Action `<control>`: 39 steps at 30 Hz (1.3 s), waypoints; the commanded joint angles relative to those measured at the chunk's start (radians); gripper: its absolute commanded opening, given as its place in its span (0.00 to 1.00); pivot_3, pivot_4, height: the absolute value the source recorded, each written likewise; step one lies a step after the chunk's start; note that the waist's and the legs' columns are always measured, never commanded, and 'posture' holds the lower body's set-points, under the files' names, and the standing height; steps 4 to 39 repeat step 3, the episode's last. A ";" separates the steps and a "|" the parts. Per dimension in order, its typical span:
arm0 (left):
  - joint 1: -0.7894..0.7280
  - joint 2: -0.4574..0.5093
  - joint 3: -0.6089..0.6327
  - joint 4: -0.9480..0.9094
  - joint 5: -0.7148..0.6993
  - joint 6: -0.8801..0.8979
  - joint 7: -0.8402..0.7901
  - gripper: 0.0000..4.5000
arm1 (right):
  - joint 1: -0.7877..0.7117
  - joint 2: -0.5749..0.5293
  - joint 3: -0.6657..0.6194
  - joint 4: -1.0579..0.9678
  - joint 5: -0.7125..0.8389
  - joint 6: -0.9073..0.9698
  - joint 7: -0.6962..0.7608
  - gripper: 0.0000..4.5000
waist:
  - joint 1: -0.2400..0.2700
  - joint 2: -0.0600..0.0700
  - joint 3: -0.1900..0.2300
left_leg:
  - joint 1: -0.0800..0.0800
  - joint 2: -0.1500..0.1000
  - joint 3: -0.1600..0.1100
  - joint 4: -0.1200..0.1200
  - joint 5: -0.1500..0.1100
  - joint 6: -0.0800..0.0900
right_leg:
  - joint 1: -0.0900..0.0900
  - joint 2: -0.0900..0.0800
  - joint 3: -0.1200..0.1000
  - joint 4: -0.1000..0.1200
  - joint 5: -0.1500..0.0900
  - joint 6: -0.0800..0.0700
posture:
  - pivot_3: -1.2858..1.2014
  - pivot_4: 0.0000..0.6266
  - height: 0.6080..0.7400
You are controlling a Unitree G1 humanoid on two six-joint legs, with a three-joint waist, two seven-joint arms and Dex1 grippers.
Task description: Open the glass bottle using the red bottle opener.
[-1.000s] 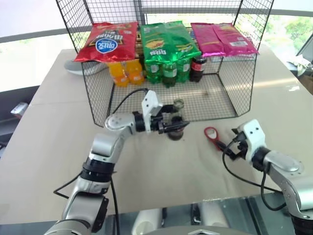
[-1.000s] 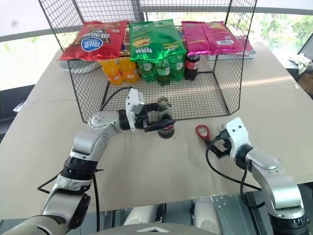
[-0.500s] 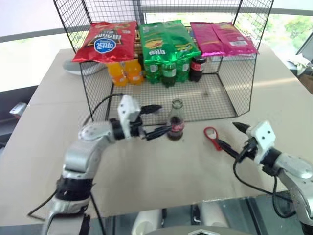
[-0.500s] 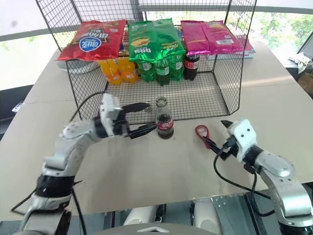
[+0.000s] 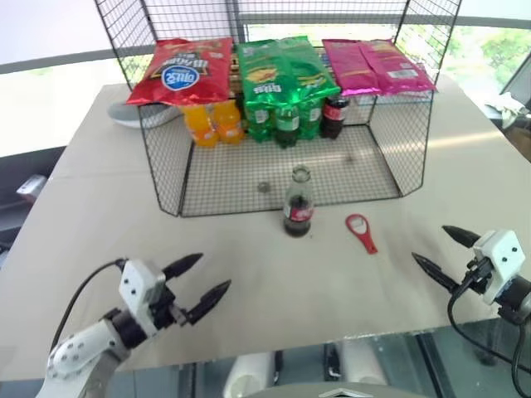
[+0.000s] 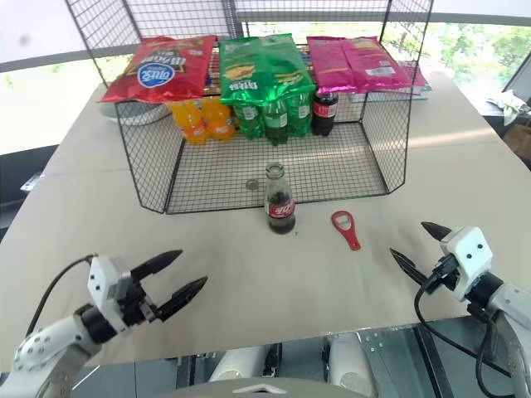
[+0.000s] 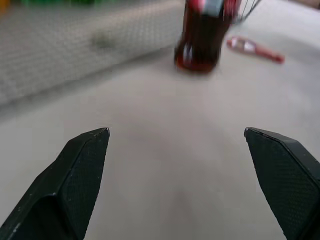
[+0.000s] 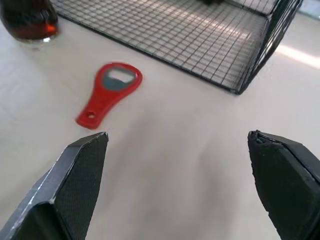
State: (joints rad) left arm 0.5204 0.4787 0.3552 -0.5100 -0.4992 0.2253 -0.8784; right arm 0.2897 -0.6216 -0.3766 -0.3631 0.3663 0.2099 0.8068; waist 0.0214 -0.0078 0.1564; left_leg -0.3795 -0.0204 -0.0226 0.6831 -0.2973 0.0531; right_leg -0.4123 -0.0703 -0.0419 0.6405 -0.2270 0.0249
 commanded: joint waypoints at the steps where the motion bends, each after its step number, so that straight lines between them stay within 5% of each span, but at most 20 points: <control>1: 0.013 0.003 0.029 -0.076 -0.016 -0.032 0.029 0.99 | -0.032 -0.028 -0.032 0.024 0.027 -0.030 0.025 1.00 | 0.009 0.000 0.000 | 0.000 0.000 -0.001 0.000 0.000 0.000 | 0.000 0.000 -0.001 0.000 0.000 0.000 | 0.52 0.24 1.00; 39: 0.018 0.010 0.030 -0.081 -0.014 -0.034 0.035 0.99 | -0.035 -0.035 -0.038 0.030 0.035 -0.032 0.038 1.00 | 0.013 0.001 0.000 | 0.000 0.000 -0.001 0.000 0.000 0.000 | 0.000 0.001 -0.001 0.000 -0.002 0.003 | 0.52 0.24 1.00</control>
